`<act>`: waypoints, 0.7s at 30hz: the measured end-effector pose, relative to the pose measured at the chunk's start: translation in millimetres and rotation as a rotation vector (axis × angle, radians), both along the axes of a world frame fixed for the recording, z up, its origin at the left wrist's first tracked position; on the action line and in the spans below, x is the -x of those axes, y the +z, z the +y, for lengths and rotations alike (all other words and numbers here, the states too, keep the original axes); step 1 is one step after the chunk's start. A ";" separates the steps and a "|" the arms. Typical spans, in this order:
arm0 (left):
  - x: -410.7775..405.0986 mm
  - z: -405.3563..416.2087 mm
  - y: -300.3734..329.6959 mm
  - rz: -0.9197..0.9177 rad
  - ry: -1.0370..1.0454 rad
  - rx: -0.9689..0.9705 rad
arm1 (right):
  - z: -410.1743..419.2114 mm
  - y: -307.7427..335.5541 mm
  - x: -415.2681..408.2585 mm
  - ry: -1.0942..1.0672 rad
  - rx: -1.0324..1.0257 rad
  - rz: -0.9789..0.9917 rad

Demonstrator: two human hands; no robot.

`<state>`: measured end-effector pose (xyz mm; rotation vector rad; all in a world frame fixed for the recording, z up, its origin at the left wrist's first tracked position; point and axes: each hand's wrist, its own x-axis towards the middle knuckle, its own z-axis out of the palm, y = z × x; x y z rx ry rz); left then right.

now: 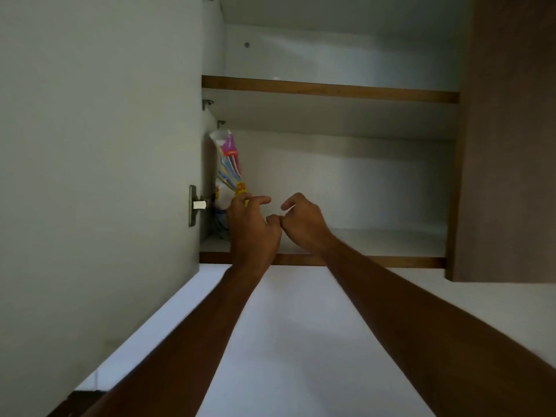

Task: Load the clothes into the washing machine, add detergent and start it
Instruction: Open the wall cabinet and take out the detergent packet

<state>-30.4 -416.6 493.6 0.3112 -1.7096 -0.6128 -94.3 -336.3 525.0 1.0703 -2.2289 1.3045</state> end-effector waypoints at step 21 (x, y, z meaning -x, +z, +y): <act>14.2 -48.2 18.5 -0.206 0.115 -0.092 | -94.2 3.0 25.0 0.302 -0.121 -0.260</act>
